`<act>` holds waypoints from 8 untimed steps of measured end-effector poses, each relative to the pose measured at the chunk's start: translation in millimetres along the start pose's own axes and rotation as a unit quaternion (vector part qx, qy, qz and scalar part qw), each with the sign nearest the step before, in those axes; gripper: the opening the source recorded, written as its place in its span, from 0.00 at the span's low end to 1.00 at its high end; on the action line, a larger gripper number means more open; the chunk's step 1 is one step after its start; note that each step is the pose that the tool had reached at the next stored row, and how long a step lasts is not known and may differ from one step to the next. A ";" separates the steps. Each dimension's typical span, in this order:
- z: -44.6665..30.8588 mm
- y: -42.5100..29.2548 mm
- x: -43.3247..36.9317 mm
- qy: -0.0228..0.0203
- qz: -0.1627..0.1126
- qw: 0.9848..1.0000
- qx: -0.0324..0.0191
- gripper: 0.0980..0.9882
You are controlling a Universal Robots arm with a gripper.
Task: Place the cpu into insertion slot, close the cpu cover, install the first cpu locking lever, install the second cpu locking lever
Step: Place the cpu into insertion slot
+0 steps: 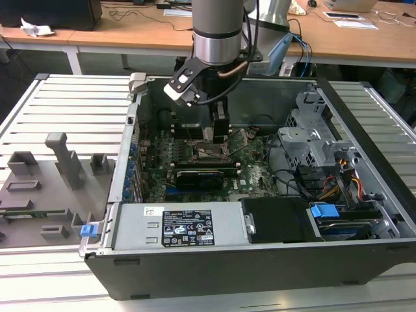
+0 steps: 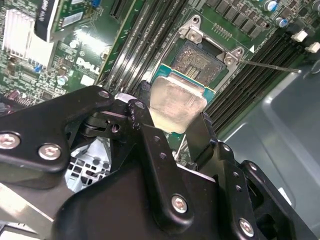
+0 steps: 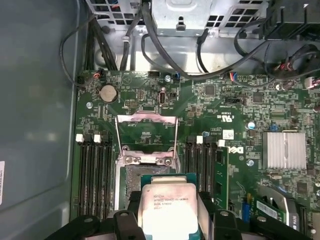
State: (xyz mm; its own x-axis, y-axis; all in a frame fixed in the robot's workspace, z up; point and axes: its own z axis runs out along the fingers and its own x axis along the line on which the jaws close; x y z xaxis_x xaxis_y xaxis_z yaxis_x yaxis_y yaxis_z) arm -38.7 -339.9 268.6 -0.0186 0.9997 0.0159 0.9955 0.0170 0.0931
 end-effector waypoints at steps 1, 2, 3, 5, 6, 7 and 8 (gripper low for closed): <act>2.2 -0.4 0.8 0.000 0.000 1.000 0.000 0.48; 3.6 -0.5 1.3 0.000 0.000 1.000 0.000 0.48; 5.6 -0.7 2.0 0.000 0.000 1.000 0.000 0.48; 8.8 -1.0 3.4 0.000 0.001 1.000 0.000 0.48; 10.4 -1.1 3.8 0.000 0.001 1.000 0.000 0.48; 12.0 -1.2 4.2 0.000 0.002 1.000 0.000 0.48; 14.1 -1.4 4.9 0.000 0.002 1.000 0.000 0.48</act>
State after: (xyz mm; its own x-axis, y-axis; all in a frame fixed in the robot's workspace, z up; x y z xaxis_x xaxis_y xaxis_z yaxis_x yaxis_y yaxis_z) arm -38.9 -334.8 254.5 -0.0147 0.9998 0.0159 0.9956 0.0131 0.0930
